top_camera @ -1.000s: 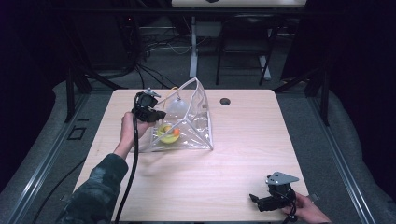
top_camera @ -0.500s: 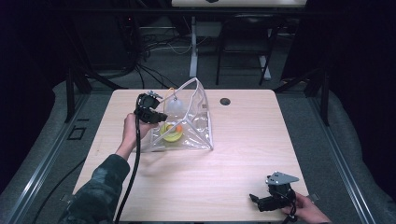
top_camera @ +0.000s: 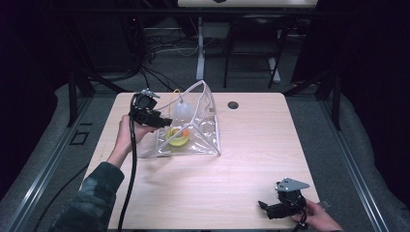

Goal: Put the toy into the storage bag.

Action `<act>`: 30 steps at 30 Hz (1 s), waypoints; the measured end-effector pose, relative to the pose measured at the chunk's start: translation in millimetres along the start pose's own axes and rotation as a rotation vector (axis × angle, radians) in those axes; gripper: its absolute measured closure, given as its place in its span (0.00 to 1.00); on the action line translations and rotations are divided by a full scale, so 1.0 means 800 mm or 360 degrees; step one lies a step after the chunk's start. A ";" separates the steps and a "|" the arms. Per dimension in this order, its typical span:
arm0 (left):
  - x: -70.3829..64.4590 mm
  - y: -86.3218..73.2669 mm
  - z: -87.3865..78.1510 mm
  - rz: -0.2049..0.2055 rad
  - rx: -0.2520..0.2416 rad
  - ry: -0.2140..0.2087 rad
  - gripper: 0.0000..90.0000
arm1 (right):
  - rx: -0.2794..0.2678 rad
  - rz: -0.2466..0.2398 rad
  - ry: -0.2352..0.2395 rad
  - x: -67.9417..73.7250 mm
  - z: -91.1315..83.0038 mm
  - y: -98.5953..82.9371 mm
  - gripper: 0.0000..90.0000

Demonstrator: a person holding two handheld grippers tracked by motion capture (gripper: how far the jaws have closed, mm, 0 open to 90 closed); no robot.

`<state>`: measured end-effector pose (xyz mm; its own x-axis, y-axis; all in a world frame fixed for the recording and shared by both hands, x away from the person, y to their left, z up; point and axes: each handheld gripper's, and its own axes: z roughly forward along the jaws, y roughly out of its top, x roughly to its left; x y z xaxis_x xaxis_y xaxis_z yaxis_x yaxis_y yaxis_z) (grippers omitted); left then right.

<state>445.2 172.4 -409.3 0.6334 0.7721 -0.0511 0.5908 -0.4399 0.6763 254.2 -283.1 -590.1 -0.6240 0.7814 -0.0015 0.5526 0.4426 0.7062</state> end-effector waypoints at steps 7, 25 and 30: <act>0.002 -0.004 -0.022 -0.0005 -0.0031 0.0032 0.28 | 0.0000 0.0000 0.0000 0.000 0.000 0.000 0.00; 0.033 -0.048 -0.093 -0.0105 -0.0060 0.0157 0.05 | 0.0008 -0.0005 -0.0004 0.000 -0.001 0.000 0.00; 0.039 -0.062 -0.098 -0.0135 -0.0066 0.0182 0.01 | 0.0004 -0.0001 0.0000 0.000 0.000 0.000 0.00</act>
<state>396.6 254.2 -387.1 0.5195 0.8540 -0.0271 0.6171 -0.3531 0.7032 254.2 -283.2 -589.7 -0.6246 0.7809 -0.0020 0.5535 0.4445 0.7043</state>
